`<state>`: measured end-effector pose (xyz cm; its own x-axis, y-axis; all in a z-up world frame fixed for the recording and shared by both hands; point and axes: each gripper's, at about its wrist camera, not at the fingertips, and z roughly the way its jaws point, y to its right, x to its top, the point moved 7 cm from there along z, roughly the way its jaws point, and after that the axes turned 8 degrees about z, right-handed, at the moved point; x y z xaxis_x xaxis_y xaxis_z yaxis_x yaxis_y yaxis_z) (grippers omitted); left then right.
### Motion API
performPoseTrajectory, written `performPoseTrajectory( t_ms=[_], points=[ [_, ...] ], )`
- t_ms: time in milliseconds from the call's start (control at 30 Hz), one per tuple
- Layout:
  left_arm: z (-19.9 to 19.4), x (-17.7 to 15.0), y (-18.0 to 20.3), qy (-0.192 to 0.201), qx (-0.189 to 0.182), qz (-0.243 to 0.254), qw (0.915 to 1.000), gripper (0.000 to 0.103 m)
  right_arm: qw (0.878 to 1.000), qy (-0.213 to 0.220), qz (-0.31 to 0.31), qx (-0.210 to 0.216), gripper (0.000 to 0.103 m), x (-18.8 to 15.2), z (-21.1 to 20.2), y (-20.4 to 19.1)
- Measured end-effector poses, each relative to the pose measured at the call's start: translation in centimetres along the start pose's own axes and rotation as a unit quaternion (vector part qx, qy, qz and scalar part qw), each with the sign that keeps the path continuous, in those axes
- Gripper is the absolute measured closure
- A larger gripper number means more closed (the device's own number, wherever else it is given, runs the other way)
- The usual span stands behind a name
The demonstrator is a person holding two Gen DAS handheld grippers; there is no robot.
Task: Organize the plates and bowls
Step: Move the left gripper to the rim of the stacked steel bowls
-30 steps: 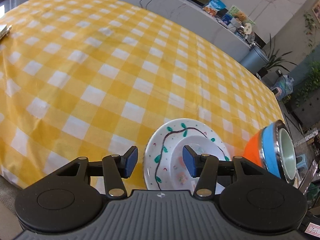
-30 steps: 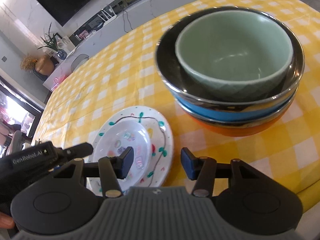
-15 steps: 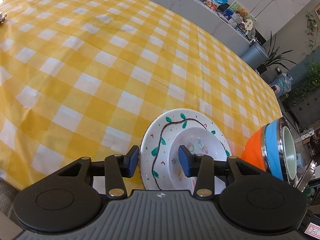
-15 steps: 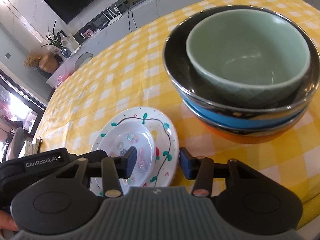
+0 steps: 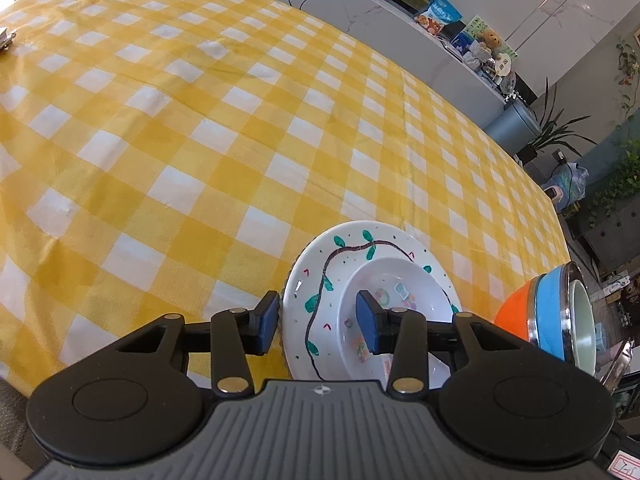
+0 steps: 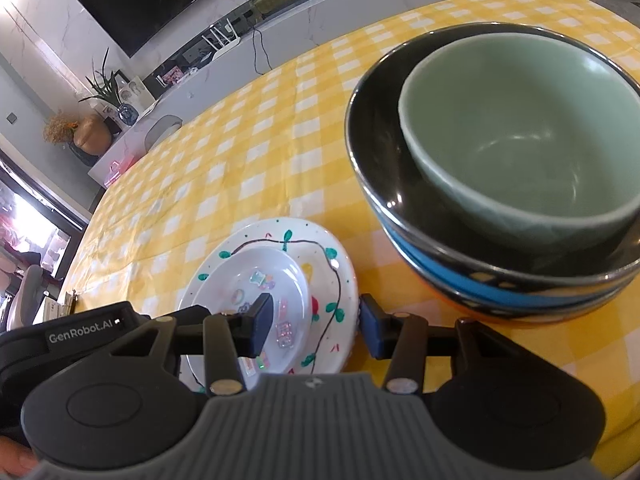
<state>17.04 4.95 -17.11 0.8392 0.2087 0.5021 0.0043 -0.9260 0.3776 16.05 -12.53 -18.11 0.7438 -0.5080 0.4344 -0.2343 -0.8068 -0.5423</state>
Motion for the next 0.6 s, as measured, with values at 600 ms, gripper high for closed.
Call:
performPoseTrajectory(
  t_ms=[600],
  points=[
    [-6.9,0.9,8.9,0.086,-0.033,0.074,0.9930,0.036,0.983,0.112,-0.137,-0.047,0.036,1.1,-12.9,-2.7]
  ],
)
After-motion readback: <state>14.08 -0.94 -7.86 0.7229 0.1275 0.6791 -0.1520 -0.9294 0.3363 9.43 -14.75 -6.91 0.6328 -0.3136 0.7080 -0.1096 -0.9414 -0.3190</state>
